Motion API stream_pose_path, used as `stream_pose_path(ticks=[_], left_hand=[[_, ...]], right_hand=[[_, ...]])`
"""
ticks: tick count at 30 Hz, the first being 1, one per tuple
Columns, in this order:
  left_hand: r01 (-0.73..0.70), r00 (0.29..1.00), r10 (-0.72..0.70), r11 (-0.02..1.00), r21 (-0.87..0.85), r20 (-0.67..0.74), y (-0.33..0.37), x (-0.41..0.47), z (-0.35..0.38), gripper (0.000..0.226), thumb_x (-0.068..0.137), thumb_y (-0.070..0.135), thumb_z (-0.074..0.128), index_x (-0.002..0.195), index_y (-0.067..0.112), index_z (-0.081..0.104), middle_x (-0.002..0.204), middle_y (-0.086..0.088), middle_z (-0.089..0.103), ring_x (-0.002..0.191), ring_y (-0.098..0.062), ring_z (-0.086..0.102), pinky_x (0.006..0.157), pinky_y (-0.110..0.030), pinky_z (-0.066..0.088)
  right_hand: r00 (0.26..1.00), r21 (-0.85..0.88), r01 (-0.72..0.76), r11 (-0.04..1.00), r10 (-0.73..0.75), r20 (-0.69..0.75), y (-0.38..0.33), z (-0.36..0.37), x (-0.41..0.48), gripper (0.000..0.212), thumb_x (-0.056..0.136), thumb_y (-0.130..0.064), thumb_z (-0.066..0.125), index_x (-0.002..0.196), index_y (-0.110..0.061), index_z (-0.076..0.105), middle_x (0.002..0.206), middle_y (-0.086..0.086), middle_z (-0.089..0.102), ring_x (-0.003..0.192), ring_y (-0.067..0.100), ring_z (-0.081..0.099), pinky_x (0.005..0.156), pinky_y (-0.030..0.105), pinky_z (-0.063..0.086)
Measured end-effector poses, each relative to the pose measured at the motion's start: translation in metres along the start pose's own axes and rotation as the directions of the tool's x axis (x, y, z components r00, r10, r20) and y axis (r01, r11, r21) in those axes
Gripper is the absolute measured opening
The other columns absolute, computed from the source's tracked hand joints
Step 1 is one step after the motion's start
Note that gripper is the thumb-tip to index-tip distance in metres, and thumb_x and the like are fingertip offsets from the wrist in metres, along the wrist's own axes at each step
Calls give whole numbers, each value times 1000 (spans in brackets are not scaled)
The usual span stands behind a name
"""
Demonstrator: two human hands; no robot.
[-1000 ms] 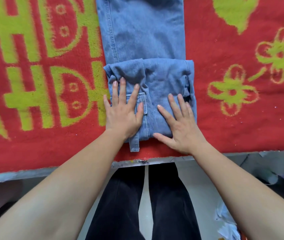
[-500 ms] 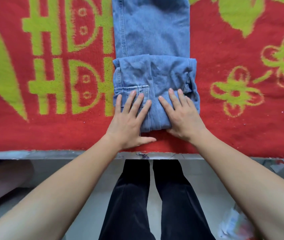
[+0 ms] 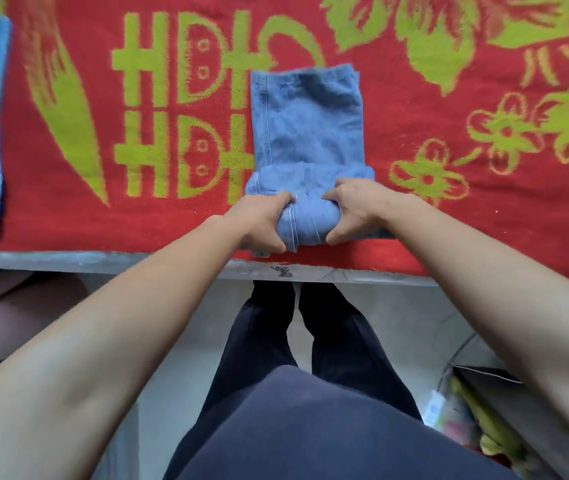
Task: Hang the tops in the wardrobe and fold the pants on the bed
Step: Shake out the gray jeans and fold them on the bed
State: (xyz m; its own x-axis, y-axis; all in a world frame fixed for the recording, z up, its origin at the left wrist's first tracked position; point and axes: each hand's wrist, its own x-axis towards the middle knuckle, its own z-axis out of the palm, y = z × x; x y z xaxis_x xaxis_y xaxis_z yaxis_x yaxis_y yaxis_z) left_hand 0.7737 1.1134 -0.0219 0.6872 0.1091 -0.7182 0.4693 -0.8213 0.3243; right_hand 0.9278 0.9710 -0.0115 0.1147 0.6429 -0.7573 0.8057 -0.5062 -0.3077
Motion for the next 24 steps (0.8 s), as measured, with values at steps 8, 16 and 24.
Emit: stream_pose_path(ticks=[8,16,24], left_hand=[[57,982,5,944,-326,187,-19,12,-60,37,71,22,79,105,19,63,94,-1,67,88,-23,65,70,-29,52],[213,874,-309,937,-277,-374,-52,81,-89,49,88,26,56,136,20,52,137,-9,54,125,-30,50,100,-42,43],[234,917,-190,969,85,-351,-49,93,7,61,103,41,34,158,28,10,166,-7,-6,153,-27,4,114,-54,26]], right_hand=[[992,282,-63,957,28,125,30,-42,13,57,70,-49,78,120,-27,59,108,-2,63,98,20,60,88,34,50],[860,477,-75,876,298,-413,77,-77,72,46,87,-36,59,132,-23,60,128,7,64,120,26,58,100,34,44],[884,-61,-60,996,24,-467,59,14,91,69,101,-46,42,160,-18,19,165,23,4,151,47,7,119,53,19]])
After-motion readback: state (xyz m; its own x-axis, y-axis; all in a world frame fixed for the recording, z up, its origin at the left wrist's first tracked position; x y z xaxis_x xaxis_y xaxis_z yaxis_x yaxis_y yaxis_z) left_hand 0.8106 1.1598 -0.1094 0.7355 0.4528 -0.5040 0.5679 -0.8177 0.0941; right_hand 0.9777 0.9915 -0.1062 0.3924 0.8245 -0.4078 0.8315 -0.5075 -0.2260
